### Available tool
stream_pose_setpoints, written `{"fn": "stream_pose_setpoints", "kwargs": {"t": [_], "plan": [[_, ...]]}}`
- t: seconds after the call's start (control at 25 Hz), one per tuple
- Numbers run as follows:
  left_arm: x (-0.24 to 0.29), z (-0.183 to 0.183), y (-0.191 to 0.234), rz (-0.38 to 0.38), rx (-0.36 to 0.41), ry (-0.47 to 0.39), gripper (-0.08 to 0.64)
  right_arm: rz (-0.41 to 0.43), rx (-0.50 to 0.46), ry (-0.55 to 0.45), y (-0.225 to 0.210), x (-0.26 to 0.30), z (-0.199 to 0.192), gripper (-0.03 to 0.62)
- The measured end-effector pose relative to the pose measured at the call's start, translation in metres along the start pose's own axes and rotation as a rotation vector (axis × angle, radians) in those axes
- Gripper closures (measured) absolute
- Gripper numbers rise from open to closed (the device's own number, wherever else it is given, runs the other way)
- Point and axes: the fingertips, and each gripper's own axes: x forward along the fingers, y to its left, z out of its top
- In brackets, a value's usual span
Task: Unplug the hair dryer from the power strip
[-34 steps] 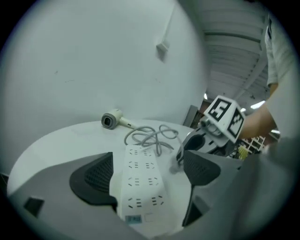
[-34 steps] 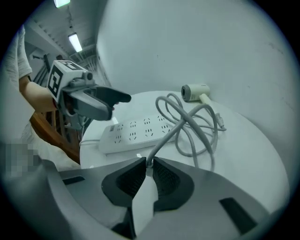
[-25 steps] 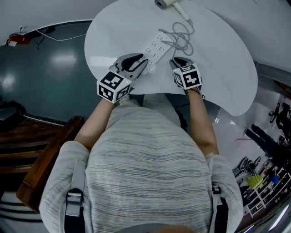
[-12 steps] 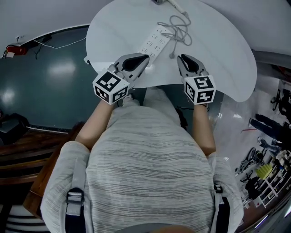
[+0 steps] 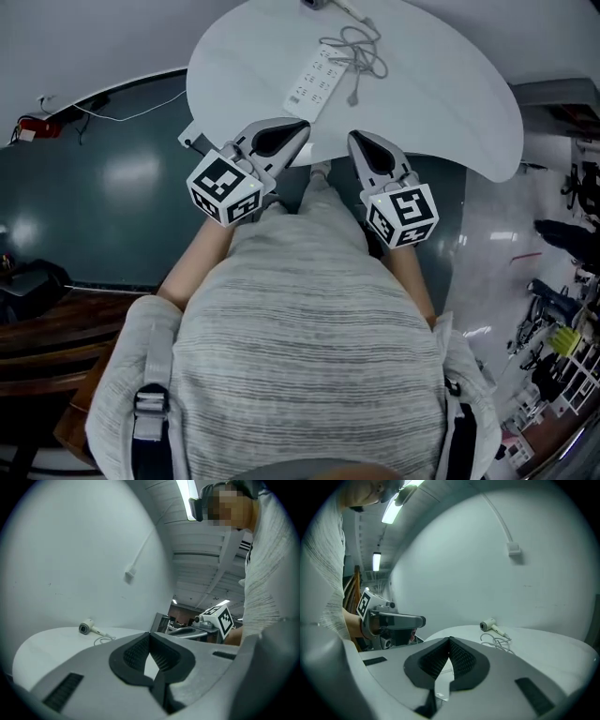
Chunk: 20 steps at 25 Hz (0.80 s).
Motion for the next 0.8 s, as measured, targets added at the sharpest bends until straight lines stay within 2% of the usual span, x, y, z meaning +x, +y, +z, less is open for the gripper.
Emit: {"fn": "stream_pose_setpoints", "kwargs": {"t": [0.4, 0.8], "plan": [[-0.042, 0.009, -0.034, -0.01, 0.04, -0.022, 0.554, 0.018, 0.007, -0.067, 0.056, -0.019, 0.008, 0.568], [-0.055, 0.012, -0.035, 0.016, 0.026, -0.058, 0.554, 0.046, -0.028, -0.059, 0.068, -0.021, 0.015, 0.568]]}}
